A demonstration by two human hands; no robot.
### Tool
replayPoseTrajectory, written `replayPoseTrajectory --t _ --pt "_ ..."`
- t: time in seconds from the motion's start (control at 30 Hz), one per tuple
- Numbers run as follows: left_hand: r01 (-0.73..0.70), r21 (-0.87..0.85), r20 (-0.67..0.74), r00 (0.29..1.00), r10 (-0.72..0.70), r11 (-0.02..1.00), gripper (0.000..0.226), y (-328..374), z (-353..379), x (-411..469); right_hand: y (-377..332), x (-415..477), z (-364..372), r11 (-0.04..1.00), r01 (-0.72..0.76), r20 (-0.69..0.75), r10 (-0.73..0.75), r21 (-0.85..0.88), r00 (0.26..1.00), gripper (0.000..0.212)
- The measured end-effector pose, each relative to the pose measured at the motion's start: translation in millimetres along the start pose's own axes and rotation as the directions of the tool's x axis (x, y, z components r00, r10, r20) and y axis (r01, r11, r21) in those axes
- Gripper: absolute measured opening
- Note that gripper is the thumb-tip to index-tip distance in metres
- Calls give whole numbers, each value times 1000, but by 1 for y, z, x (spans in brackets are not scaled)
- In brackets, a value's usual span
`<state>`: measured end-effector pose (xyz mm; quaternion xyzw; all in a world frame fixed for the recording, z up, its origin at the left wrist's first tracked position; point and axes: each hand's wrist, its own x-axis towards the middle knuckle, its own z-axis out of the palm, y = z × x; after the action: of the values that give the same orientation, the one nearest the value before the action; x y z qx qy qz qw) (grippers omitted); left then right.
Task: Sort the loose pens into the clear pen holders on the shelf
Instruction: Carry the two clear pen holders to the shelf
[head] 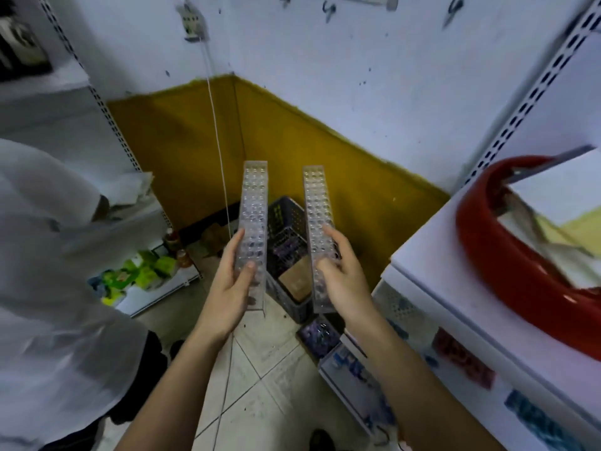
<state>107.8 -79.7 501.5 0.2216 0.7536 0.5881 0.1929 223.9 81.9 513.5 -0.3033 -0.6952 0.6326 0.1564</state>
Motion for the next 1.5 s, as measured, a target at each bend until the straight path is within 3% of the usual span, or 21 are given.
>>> replayPoseTrajectory --t 0.17,0.37,0.57,0.67,0.87,0.97,1.1,1.23,1.5 --pt "-140 26 18 990 139 990 55 43 -5 2 -36 5 -7 995 91 -27 -90 38 996 59" --pt "-237 1 180 956 233 972 55 68 7 19 -56 -22 -25 983 181 -218 -171 23 961 56" --pt "-329 -148 406 840 360 933 54 108 39 21 -76 -87 -62 968 249 -524 -227 -31 821 57" --pt "-247 -246 522 781 343 937 55 118 54 12 -81 -126 -68 970 231 -652 -223 -74 725 64" --pt "-204 -364 715 564 413 909 53 131 84 -43 -63 -221 -62 983 174 -824 -141 -52 550 65" --pt "-248 -365 773 458 440 898 53 123 97 -78 -41 -271 -52 991 134 -887 -68 -7 457 61" --pt "-289 -349 848 307 432 891 55 99 114 -130 -9 -344 -24 993 121 -963 -15 18 270 66" --pt "-260 -363 914 87 397 895 57 82 131 -198 22 -417 9 997 55 -995 49 54 85 63" --pt "-182 -433 894 -214 394 883 55 57 159 -314 56 -522 56 989 3 -953 141 146 -269 67"
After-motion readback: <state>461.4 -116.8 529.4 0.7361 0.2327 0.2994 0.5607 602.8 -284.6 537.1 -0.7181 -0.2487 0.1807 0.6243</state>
